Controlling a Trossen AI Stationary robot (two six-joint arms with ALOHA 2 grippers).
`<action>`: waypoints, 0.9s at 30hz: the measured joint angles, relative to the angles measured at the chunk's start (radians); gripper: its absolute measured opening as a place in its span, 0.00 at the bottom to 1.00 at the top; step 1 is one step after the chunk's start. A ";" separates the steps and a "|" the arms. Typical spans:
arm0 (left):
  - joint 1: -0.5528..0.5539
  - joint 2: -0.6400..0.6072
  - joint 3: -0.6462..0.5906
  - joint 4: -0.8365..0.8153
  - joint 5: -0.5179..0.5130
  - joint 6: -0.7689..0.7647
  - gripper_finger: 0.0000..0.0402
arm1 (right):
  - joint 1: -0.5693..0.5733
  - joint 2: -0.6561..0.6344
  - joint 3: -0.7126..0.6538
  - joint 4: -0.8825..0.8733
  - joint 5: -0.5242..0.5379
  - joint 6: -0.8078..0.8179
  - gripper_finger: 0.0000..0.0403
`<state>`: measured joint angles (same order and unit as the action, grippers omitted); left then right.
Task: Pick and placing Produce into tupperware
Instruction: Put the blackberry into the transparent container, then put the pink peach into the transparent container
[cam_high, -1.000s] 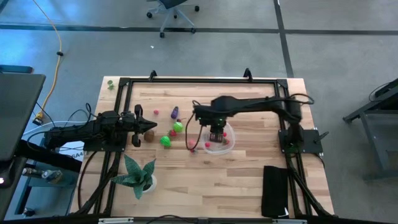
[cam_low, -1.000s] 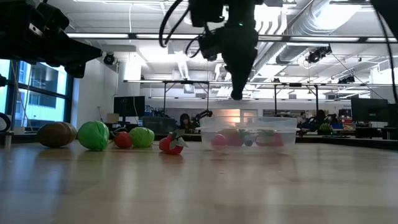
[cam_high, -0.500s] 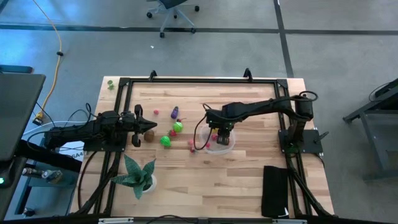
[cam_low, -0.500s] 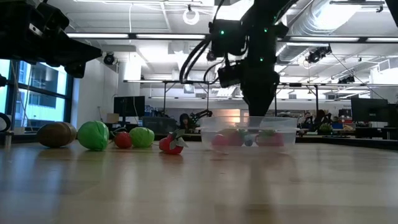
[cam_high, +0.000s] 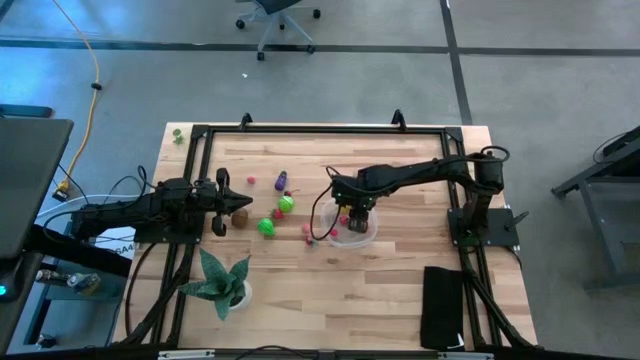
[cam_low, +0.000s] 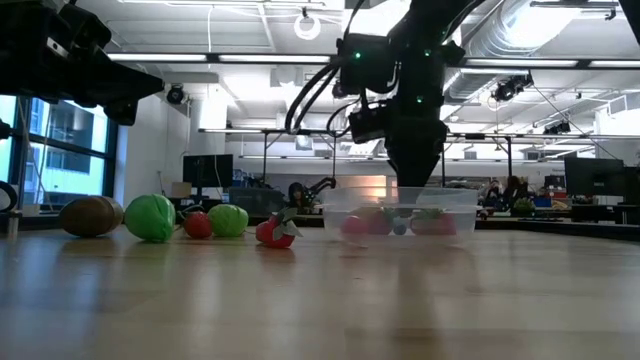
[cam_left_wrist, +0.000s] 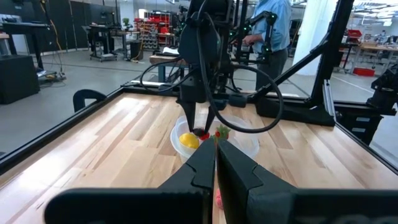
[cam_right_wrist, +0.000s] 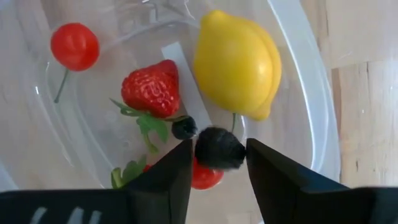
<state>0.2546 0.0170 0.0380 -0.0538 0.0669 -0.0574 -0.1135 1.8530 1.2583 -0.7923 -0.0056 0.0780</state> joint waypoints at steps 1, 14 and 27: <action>0.000 0.000 0.000 0.000 0.000 0.000 0.01 | 0.000 0.000 0.000 0.000 0.003 0.000 0.37; 0.000 0.000 0.000 0.000 0.000 0.000 0.01 | 0.012 -0.065 0.000 -0.046 0.017 -0.007 0.41; 0.000 0.000 0.000 0.000 0.000 0.000 0.01 | 0.128 -0.504 -0.135 0.068 0.191 -0.028 0.26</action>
<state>0.2546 0.0170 0.0378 -0.0540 0.0669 -0.0574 0.0145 1.3493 1.1237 -0.7243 0.1859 0.0497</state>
